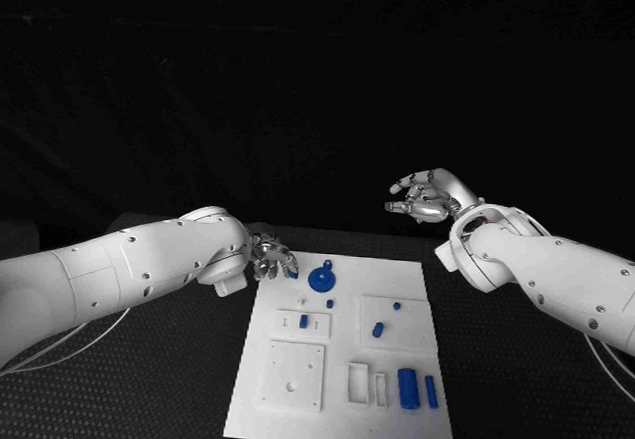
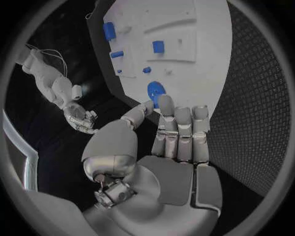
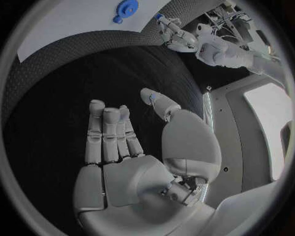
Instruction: Assemble the parts on the task board
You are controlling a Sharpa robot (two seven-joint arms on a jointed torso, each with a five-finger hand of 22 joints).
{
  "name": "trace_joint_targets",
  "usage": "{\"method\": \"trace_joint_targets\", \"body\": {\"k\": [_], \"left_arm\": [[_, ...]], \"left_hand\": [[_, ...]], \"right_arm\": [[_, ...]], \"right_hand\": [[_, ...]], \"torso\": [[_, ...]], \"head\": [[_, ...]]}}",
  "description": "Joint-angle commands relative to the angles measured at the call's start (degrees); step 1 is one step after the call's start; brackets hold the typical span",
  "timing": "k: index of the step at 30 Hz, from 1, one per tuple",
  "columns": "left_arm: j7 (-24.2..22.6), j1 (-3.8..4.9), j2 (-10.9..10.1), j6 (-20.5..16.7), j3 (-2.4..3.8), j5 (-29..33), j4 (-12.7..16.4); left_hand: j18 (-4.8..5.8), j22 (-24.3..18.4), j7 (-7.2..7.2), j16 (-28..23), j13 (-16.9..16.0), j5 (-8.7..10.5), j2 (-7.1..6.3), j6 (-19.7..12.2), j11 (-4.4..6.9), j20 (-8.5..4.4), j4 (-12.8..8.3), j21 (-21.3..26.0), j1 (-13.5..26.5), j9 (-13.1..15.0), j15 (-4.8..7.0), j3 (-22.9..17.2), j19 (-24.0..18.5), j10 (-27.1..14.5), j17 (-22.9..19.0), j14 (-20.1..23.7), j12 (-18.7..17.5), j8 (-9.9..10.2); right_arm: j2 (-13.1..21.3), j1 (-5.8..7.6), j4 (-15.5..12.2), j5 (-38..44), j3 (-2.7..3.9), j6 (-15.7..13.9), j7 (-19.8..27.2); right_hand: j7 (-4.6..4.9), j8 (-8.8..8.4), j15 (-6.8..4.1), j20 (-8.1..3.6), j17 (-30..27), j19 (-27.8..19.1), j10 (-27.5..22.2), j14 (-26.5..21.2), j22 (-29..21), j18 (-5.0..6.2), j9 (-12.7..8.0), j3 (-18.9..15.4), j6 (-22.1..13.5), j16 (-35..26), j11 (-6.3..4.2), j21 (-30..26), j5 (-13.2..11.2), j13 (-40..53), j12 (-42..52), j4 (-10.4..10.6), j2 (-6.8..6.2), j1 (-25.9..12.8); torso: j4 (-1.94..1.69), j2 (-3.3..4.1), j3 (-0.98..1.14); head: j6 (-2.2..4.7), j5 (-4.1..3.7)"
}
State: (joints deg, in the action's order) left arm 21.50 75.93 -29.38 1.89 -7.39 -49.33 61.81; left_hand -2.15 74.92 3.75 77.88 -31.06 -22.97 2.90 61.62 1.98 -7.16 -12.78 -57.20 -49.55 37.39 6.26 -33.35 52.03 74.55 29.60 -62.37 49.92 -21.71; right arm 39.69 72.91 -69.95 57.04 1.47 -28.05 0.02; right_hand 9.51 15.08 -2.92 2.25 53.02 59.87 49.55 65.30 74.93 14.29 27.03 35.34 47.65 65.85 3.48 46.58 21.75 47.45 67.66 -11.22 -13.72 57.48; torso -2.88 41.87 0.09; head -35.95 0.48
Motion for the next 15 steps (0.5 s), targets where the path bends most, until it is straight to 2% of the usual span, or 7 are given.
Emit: {"method": "trace_joint_targets", "body": {"k": [1,3,5,7,9,13,15], "left_arm": [[0.47,0.04,-1.74,-6.30,-0.22,0.48,3.69],[0.47,0.02,-2.73,-7.58,-0.52,-0.08,5.52],[0.35,0.00,-4.00,-8.73,-1.68,-1.32,7.67],[0.43,-0.05,-4.95,-9.57,-2.31,-2.81,9.58],[0.58,-0.09,-6.14,-10.51,-3.38,-5.12,11.66],[0.93,-0.30,-7.42,-12.14,-4.61,-7.68,14.12],[1.01,-0.40,-7.98,-12.58,-5.76,-9.37,15.22]], "left_hand": [[-0.23,1.08,-1.87,0.32,-0.14,-1.11,-0.12,2.32,2.20,-6.28,-3.50,-0.25,0.58,-0.12,2.10,-3.16,0.47,2.64,0.08,-2.60,0.14,-2.81],[-0.35,1.12,-2.13,0.63,-0.33,-2.68,-0.34,3.01,2.45,-6.42,-3.67,-0.57,0.91,-0.19,2.26,-3.22,0.93,3.37,0.20,-3.21,0.27,-3.01],[-0.45,1.13,-2.29,0.79,-0.47,-3.35,-0.48,3.43,2.61,-6.54,-3.75,-0.81,1.06,-0.26,2.40,-3.26,1.24,3.80,0.28,-3.60,0.31,-3.12],[-0.55,1.15,-2.45,0.94,-0.60,-4.18,-0.66,3.83,2.77,-6.65,-3.79,-1.07,1.16,-0.30,2.54,-3.30,1.56,4.23,0.34,-3.99,0.38,-3.24],[-0.62,1.15,-2.54,1.01,-0.69,-4.67,-0.81,4.09,2.85,-6.72,-3.80,-1.23,1.19,-0.34,2.63,-3.35,1.74,4.48,0.38,-4.23,0.38,-3.31],[-0.70,1.14,-2.67,1.10,-0.81,-5.19,-1.03,4.44,2.98,-6.81,-3.82,-1.43,1.15,-0.37,2.72,-3.42,1.98,4.88,0.42,-4.57,0.40,-3.42],[-0.74,1.14,-2.75,1.16,-0.88,-5.47,-1.10,4.64,3.05,-6.85,-3.82,-1.54,1.12,-0.39,2.75,-3.46,2.11,5.09,0.46,-4.77,0.40,-3.48]], "right_arm": [[-0.09,-0.05,0.03,0.00,0.02,0.67,0.36],[-0.02,-0.09,0.02,0.00,0.02,0.64,0.37],[0.09,-0.13,0.01,0.01,0.02,0.63,0.37],[0.21,-0.15,0.01,0.01,0.02,0.59,0.39],[0.35,-0.19,0.00,0.01,0.02,0.64,0.38],[0.51,-0.24,0.02,0.06,0.01,0.69,0.38],[0.57,-0.31,0.04,0.08,0.00,0.68,0.41]], "right_hand": [[0.37,-0.22,0.15,0.18,-0.08,-0.37,-0.19,-0.45,1.14,0.71,-0.08,-0.34,0.07,0.30,-0.01,-0.33,0.30,-0.11,0.26,-0.02,0.05,-0.36],[0.37,-0.22,0.15,0.18,-0.08,-0.37,-0.19,-0.45,1.14,0.71,-0.08,-0.34,0.07,0.30,-0.01,-0.33,0.31,-0.12,0.26,-0.02,0.05,-0.35],[0.37,-0.22,0.15,0.18,-0.09,-0.37,-0.20,-0.45,1.14,0.71,-0.09,-0.34,0.07,0.30,-0.01,-0.33,0.32,-0.12,0.27,-0.03,0.05,-0.35],[0.37,-0.22,0.15,0.18,-0.09,-0.38,-0.20,-0.45,1.14,0.71,-0.09,-0.34,0.07,0.30,-0.01,-0.33,0.33,-0.13,0.27,-0.03,0.05,-0.34],[0.37,-0.22,0.15,0.18,-0.10,-0.38,-0.20,-0.46,1.14,0.71,-0.09,-0.33,0.07,0.30,-0.01,-0.33,0.35,-0.15,0.28,-0.04,0.05,-0.33],[0.37,-0.22,0.15,0.18,-0.11,-0.38,-0.21,-0.47,1.14,0.71,-0.10,-0.33,0.07,0.31,-0.01,-0.34,0.38,-0.17,0.30,-0.06,0.05,-0.30],[0.37,-0.22,0.15,0.18,-0.11,-0.39,-0.22,-0.47,1.14,0.71,-0.10,-0.33,0.07,0.31,-0.01,-0.34,0.39,-0.18,0.30,-0.06,0.05,-0.30]], "torso": [[-0.49,-0.39,0.11],[-0.58,-0.48,0.10],[-0.64,-0.54,0.11],[-0.72,-0.65,0.12],[-0.71,-0.67,0.13],[-0.70,-0.73,0.20],[-0.68,-0.67,0.18]], "head": [[-0.47,0.27],[-0.59,0.39],[-0.79,0.34],[-0.95,0.33],[-1.02,0.43],[-1.18,0.55],[-1.19,0.62]]}}
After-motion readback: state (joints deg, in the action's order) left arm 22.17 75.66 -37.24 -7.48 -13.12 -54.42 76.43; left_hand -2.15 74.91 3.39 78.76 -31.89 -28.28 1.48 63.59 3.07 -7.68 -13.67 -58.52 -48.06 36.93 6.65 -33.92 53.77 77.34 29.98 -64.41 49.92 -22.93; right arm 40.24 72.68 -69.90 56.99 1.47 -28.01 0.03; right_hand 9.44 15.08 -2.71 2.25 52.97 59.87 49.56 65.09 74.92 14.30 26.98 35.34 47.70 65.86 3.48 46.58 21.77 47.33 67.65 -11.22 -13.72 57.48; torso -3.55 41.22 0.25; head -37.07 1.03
